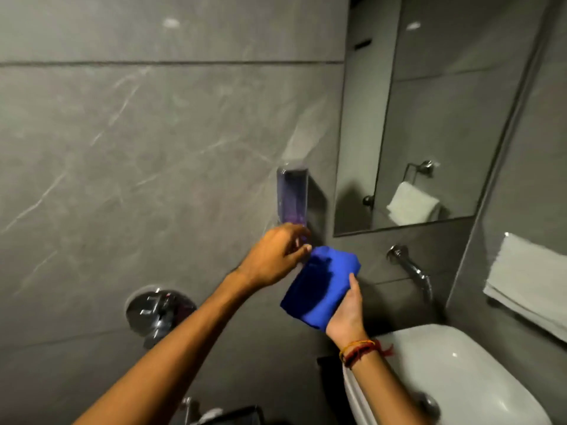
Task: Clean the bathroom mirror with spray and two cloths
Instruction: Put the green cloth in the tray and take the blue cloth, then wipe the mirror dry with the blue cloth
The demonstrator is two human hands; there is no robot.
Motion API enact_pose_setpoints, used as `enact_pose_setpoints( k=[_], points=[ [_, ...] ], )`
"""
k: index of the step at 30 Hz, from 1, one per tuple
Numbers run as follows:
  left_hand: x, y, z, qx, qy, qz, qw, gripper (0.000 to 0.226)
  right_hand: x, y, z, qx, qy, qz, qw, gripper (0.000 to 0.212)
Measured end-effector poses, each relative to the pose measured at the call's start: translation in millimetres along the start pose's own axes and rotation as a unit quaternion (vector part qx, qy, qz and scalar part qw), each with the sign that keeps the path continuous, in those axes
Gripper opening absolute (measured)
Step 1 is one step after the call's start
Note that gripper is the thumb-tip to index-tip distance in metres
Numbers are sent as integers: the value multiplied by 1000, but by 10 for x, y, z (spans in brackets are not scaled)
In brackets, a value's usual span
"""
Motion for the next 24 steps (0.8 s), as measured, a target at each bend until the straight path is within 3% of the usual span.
enact_pose_setpoints(
  k=[4,8,11,13,14,15,17,19,20,24],
  points=[
    [-703,-892,711,-91,88,148,981,37,-444,287,-1260,-46,-138,-14,989,54],
    [-1246,-1836,1245,-211,113,336,911,47,-686,935,-2582,-18,-278,-40,960,59],
    [-1625,-2342,1381,-241,83,395,883,52,-765,1634,-3347,102,-390,-81,911,57],
    [-1858,-2574,1393,-223,78,416,878,50,-964,2191,-3561,243,-395,-130,876,70],
    [-1951,-2662,1377,-219,77,424,875,49,-1082,2462,-3589,335,-391,-136,846,75],
    [-2022,-2693,1329,-223,76,427,873,50,-1189,2650,-3640,437,-420,-100,789,72],
    [-2150,-2655,1188,-259,71,417,869,61,-1252,3005,-3773,585,-531,0,614,63],
    [-2239,-2541,1070,-305,81,416,853,69,-1175,3356,-3944,613,-610,35,501,62],
    [-2269,-2495,1039,-326,85,423,841,69,-1157,3500,-4096,614,-635,42,467,62],
    [-2332,-2459,1004,-351,85,458,813,66,-1075,3987,-4618,604,-670,58,427,61]
  ],
)
Point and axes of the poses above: each hand's wrist, its own x-axis away from the middle knuckle, its own y-axis out of the palm, z = x × y, the point moved 9 cm from there along -x, towards the middle knuckle, and after that the axes turned 9 degrees about -y, right-handed, at the moved point
